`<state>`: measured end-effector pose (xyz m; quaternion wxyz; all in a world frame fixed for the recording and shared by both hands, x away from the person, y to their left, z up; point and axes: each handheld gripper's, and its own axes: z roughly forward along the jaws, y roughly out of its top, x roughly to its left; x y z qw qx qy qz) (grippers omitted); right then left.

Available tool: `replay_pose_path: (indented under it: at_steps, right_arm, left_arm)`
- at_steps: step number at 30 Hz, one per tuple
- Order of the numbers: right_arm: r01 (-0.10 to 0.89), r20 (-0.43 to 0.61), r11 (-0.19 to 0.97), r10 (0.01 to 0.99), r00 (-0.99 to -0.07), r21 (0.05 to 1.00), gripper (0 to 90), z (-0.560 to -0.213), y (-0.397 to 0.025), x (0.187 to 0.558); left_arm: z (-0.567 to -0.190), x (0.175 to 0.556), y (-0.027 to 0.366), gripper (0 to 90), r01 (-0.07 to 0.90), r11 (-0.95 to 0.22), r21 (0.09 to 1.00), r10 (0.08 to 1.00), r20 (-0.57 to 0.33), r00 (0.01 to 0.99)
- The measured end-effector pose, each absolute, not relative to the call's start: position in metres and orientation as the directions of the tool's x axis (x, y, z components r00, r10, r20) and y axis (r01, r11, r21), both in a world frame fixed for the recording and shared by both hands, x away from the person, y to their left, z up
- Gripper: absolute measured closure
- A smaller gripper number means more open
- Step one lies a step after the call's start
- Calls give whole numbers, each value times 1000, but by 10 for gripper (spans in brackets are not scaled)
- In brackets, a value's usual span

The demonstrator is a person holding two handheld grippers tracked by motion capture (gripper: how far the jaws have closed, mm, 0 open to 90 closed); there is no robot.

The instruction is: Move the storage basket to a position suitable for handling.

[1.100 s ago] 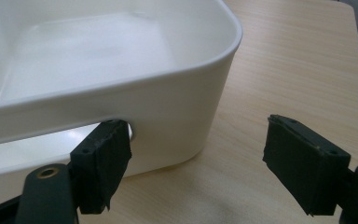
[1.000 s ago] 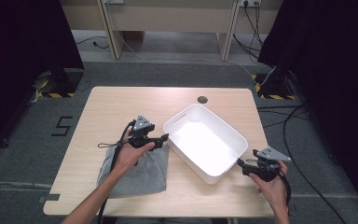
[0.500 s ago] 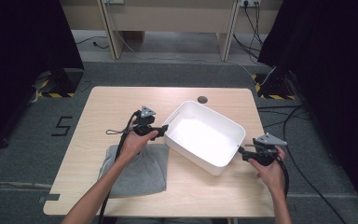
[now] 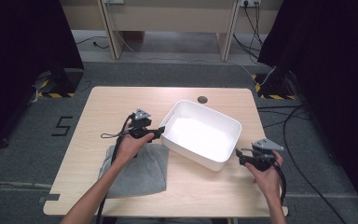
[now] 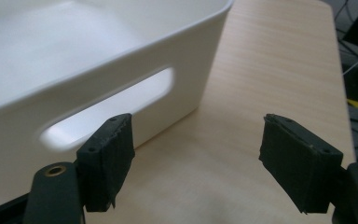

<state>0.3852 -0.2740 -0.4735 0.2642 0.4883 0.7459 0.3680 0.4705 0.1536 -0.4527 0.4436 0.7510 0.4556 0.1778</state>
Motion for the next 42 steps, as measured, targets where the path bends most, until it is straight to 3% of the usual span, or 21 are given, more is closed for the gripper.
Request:
replay_pose_path:
  at_steps: [6,10,42]
  right_arm:
    - [482,-10,287,867,-499,828,253,-477,-253,338]
    - [452,-10,305,837,-547,838,252,-475,-235,328]
    - [406,-79,332,846,-527,851,297,-461,-206,395]
  left_arm:
    - [-454,471,153,292,530,-178,829,844,-148,515]
    - [-454,471,153,291,532,-181,827,845,-146,515]
    - [-457,462,166,323,528,-184,829,842,-144,520]
